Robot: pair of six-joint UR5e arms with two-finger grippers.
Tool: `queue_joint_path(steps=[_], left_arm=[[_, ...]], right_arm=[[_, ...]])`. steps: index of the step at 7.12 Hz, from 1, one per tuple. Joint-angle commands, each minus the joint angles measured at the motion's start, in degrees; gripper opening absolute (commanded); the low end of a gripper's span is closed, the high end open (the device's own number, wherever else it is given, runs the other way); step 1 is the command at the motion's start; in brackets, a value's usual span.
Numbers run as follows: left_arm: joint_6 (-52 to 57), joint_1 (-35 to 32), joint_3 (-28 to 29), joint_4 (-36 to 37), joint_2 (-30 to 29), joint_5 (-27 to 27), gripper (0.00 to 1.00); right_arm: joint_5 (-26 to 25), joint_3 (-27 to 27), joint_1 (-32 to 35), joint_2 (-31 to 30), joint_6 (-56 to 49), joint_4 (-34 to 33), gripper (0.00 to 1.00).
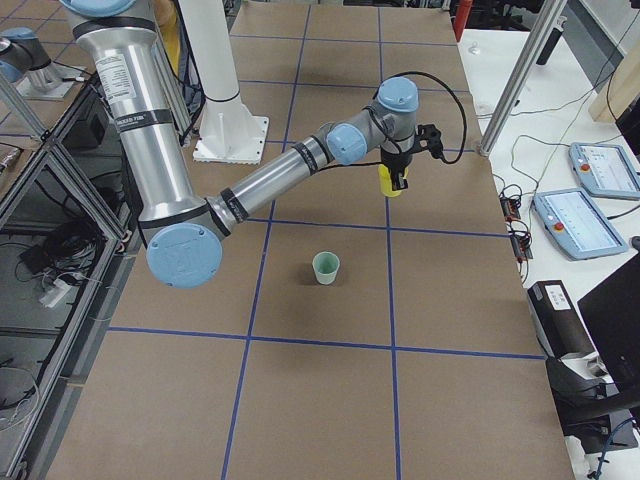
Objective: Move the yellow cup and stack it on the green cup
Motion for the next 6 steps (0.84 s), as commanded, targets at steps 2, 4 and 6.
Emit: queue_joint_path(steps=[2,4,6], left_arm=[[-1.40,-0.51,0.77,3.75,2.22,-6.22,1.00],[-1.31,-0.50,0.16,3.48,2.58,-6.43,1.00],[-1.31,-0.51,-2.81,3.40,5.46,-6.43,1.00]], right_arm=[[1.32,4.11,2.15,-13.52,-2.74,3.04,0.00],[1.23,5.36,1.97,-22.75,-2.04,10.48,0.00],[1.32,3.69,1.62,-26.74,-1.95,15.62,0.00]])
